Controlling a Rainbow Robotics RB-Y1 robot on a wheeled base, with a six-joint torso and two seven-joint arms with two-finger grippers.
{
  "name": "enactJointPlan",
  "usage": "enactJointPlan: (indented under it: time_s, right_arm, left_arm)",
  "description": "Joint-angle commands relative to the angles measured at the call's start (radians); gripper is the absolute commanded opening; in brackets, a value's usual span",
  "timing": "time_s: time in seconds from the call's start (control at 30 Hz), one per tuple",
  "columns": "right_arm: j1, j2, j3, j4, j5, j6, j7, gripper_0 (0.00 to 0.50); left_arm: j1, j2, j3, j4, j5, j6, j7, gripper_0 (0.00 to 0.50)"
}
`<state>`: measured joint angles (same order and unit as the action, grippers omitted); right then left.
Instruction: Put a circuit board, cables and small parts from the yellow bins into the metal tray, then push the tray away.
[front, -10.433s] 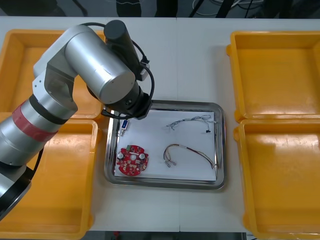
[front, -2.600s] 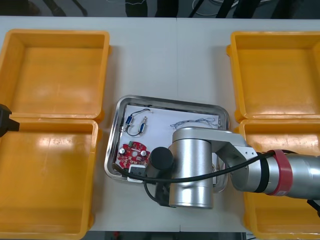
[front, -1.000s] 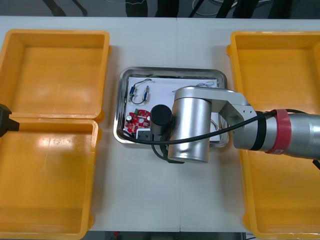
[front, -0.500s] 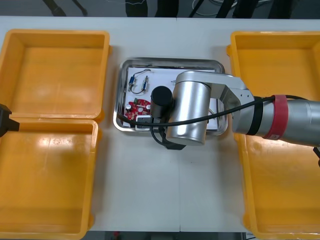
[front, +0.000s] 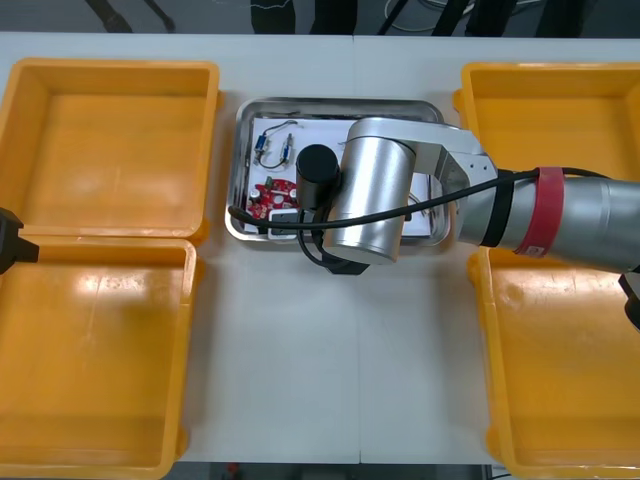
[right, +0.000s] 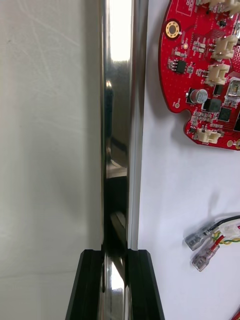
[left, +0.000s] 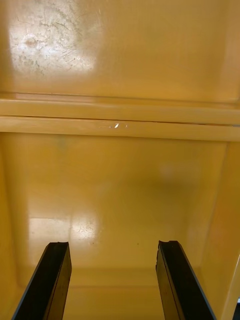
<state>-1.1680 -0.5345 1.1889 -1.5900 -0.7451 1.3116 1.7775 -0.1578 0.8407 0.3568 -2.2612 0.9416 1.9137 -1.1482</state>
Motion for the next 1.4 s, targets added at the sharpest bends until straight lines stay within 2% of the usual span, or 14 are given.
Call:
enactJointPlan:
  time_s: [0.03, 0.2, 0.3, 0.4, 1.07, 1.4]
  right_arm:
    - [-0.055, 0.016, 0.001, 0.032, -0.007, -0.034, 0.069, 0.046]
    - [-0.070, 0.016, 0.001, 0.067, -0.008, -0.064, 0.132, 0.038]
    - [-0.081, 0.016, 0.000, 0.099, -0.034, -0.084, 0.163, 0.036]
    - [-0.088, 0.016, -0.002, 0.131, -0.051, -0.104, 0.169, 0.035]
    - [-0.141, 0.018, -0.003, 0.240, -0.042, -0.184, 0.211, 0.016]
    - [-0.173, 0.050, -0.022, 0.331, -0.072, -0.212, 0.229, 0.012]
  left_arm:
    - [0.021, -0.009, 0.028, -0.031, -0.009, 0.006, -0.103, 0.500]
    - [0.021, -0.009, 0.028, -0.031, -0.009, 0.006, -0.103, 0.500]
    - [0.021, -0.009, 0.028, -0.031, -0.009, 0.006, -0.103, 0.500]
    - [0.021, -0.009, 0.028, -0.031, -0.009, 0.006, -0.103, 0.500]
    - [0.021, -0.009, 0.028, -0.031, -0.009, 0.006, -0.103, 0.500]
    - [0.021, -0.009, 0.028, -0.031, -0.009, 0.006, -0.103, 0.500]
